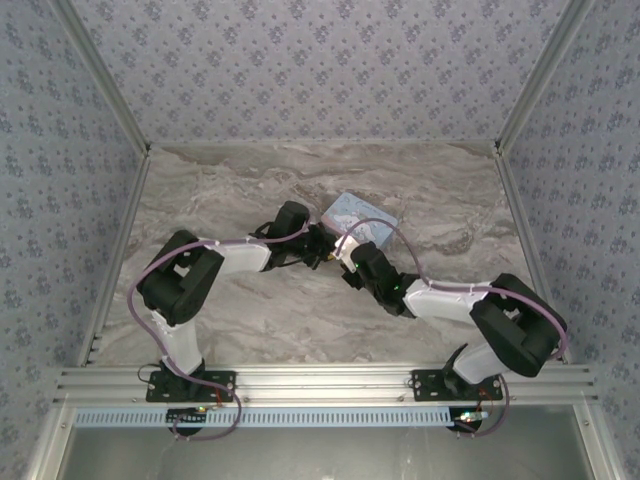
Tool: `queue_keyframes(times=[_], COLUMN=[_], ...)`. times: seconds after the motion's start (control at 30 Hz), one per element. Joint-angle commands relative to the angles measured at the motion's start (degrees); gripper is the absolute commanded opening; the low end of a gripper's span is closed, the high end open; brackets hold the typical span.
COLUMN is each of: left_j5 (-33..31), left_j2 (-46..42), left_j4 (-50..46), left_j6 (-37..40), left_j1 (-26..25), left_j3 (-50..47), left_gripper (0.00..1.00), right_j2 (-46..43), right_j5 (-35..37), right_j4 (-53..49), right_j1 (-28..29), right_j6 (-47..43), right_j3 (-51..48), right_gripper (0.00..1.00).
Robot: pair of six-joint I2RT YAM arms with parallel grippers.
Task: Unlock the padlock with the key
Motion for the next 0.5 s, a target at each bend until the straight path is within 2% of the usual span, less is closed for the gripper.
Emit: queue_keyframes(times=[0.0,0.23,0.47], left_j5=[1.91,2.08,1.99], left_j2=[-2.0,-1.82,-1.65], left_j4=[1.47,1.68,1.81], left_j6=[0.7,0.72,0.79], left_j1=[0.03,0.03,0.03], left_j3=[0.64,0.55,0.34], left_gripper=[0.0,0.0,0.0], right_j2=[0.77,0.74,0.2], right_j5=[-0.68,-2.92,-9.1], right_j4=[0.77,-0.16,-0.62], right_j1=[-0.94,-1.57,-3.18], right_j6=[-0.19,0.24,2.48], right_j3=[2.35,2.73,2.94], right_gripper=[0.2,0.01,0.0])
